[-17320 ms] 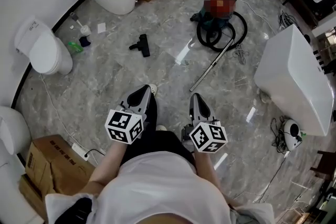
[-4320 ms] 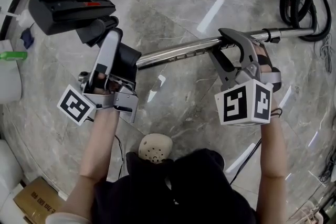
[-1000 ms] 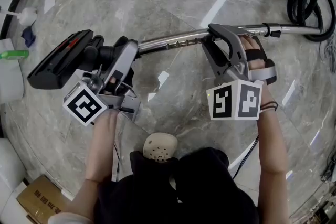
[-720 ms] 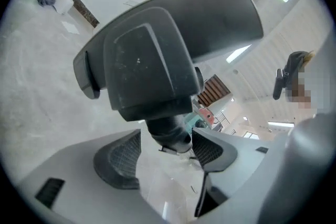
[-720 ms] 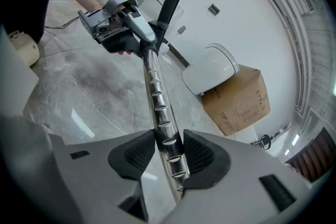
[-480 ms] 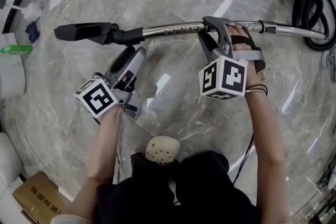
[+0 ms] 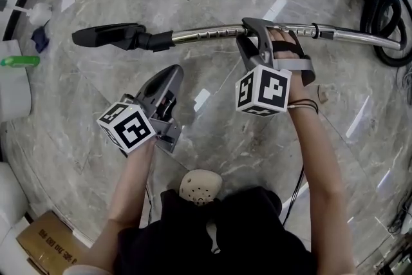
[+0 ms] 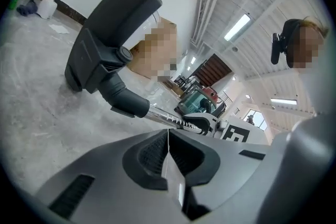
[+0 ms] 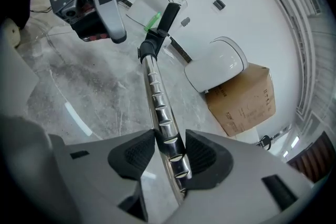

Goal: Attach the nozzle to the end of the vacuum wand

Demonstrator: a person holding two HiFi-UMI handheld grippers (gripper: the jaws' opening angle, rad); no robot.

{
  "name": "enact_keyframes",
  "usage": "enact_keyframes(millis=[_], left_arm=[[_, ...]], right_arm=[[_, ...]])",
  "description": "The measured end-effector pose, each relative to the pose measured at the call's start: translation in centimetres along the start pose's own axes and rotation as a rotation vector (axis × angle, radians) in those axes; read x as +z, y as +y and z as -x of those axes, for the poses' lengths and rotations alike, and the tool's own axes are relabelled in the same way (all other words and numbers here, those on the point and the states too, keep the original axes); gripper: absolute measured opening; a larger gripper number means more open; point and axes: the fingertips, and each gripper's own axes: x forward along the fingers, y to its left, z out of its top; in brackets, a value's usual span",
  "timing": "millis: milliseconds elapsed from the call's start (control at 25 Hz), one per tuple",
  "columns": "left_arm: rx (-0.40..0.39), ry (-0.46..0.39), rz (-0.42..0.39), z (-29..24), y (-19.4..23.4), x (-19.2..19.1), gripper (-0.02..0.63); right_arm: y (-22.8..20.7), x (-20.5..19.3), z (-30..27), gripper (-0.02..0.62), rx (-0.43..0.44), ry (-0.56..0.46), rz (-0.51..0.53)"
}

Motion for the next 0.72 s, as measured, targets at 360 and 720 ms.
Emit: enact_keyframes(millis=[360, 720], left_arm=[[-0.057, 0.174, -0.329, -3.0, -4.9, -2.5, 0.009], [-0.060, 0.185, -0.328, -4.0, -5.8, -3.7, 0.009]], right_arm=[[4.8, -1.4, -0.4, 0.175, 0.119, 0.053, 0.034], [7.9, -1.9, 0.2, 0.175, 0.135, 0.005, 0.039]])
